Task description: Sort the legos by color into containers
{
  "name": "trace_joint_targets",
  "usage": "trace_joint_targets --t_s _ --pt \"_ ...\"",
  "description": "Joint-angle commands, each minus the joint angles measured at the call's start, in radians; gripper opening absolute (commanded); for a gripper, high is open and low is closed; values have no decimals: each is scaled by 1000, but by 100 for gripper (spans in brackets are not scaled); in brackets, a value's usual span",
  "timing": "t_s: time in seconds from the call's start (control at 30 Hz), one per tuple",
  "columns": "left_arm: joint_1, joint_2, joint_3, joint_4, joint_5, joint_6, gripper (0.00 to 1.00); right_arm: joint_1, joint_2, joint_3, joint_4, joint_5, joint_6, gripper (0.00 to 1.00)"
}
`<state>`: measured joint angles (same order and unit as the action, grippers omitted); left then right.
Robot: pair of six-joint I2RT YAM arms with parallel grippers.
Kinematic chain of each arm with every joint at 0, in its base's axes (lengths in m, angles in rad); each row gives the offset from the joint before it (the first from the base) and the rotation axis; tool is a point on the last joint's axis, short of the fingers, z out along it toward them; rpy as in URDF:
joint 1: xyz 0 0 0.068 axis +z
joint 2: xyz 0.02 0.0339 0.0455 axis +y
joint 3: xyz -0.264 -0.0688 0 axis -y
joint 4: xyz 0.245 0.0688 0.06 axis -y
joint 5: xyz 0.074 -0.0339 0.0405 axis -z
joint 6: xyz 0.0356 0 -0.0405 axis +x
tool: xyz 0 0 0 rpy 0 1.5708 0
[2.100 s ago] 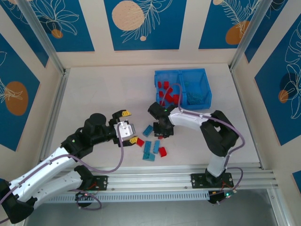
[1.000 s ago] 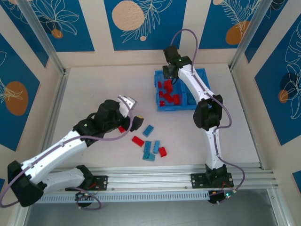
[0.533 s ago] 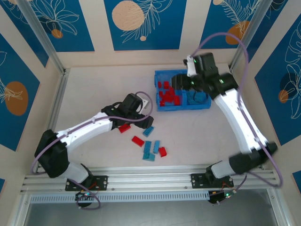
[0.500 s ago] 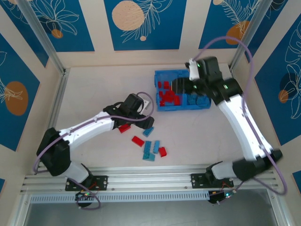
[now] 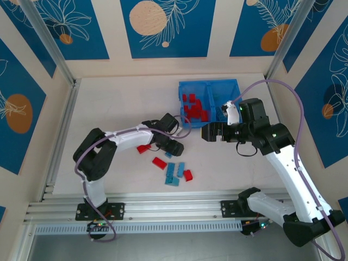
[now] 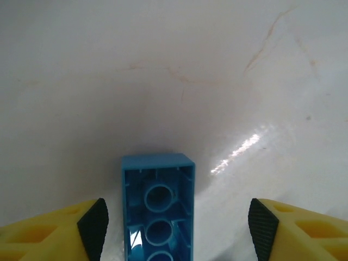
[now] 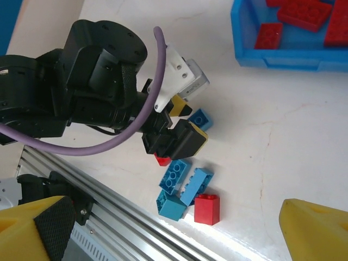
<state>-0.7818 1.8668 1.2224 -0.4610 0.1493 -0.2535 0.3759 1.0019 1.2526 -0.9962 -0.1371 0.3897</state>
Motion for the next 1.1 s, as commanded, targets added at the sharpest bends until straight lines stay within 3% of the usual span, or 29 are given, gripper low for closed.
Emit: trace_joint_targets --t_s 0.0,0.4,0.63,0.8,0.93,1.07 --pt "-11 25 0 27 -8 -1 66 -12 3 -18 -20 5 28 98" --pt "-63 53 -8 -15 -235 49 34 -47 49 -3 -1 8 34 98" --pt "-66 -131 38 -4 -147 -10 29 -54 33 -2 3 3 45 98" --pt "-77 -218 168 38 -101 -3 26 -59 -21 -18 45 86 103 98" --pt "-78 -139 329 101 -133 14 24 -75 -94 -51 98 193 171 98" --pt "-72 55 559 151 -149 20 23 -86 -149 -77 111 268 227 98"
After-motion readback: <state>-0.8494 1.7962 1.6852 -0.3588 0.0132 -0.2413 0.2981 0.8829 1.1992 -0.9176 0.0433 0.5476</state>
